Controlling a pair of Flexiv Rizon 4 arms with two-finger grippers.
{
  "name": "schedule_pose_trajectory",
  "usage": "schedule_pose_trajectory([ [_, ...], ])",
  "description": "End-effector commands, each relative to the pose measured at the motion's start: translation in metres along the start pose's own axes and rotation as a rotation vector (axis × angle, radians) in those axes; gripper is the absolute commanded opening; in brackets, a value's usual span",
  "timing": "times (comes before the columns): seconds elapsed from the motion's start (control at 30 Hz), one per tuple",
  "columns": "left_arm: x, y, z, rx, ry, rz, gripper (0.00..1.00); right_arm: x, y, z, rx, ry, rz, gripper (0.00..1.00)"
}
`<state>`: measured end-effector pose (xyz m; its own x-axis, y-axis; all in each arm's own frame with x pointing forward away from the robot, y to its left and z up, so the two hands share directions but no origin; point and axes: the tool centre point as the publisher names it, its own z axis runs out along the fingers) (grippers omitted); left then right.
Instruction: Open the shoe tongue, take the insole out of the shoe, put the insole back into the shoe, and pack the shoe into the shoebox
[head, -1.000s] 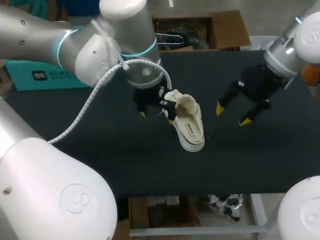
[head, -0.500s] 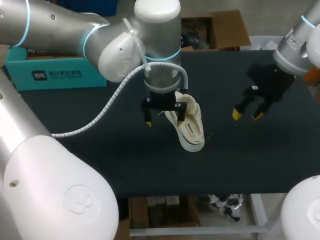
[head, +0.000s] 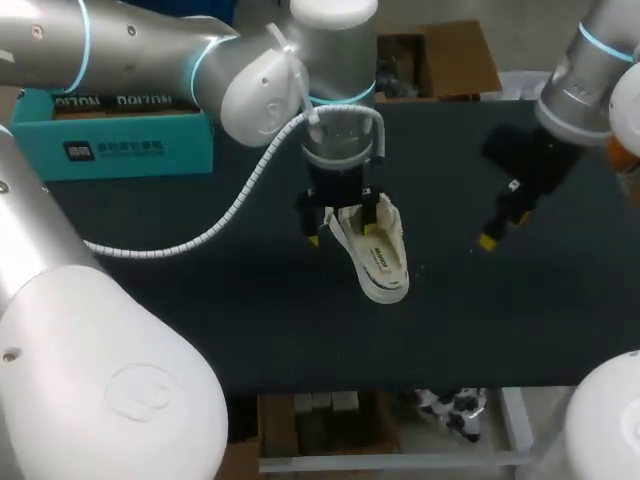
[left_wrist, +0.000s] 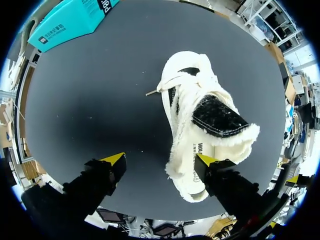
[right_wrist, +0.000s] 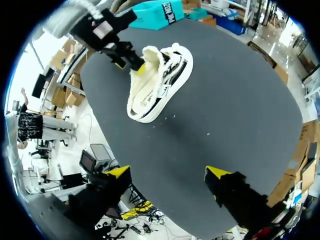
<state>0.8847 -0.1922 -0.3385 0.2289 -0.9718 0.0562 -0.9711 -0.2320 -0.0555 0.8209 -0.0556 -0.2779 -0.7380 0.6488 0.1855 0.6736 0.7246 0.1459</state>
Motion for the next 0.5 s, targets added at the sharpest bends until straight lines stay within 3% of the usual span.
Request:
schedule_pose_trajectory([
  [0.03, 0.002, -0.0016, 0.014, -0.007, 0.017, -0.002, 0.57, 0.0009, 0.0022, 0.0001, 0.008, -0.002, 0.004, 1.0],
  [0.1, 0.003, -0.0016, 0.0168, -0.007, 0.016, -0.003, 0.31, 0.0009, 0.0022, 0.0001, 0.008, -0.002, 0.004, 1.0],
  [0.17, 0.0033, -0.0041, 0.019, -0.012, 0.018, -0.014, 0.13, 0.0009, 0.0022, 0.0001, 0.008, -0.002, 0.004, 1.0],
  [0.2, 0.0033, -0.0049, 0.0195, -0.011, 0.018, -0.028, 0.0, 0.0009, 0.0022, 0.0001, 0.008, -0.002, 0.004, 1.0],
  [0.5, 0.0045, -0.0046, 0.0131, 0.004, 0.021, -0.049, 0.0, 0.0009, 0.0022, 0.0001, 0.008, -0.002, 0.004, 1.0],
])
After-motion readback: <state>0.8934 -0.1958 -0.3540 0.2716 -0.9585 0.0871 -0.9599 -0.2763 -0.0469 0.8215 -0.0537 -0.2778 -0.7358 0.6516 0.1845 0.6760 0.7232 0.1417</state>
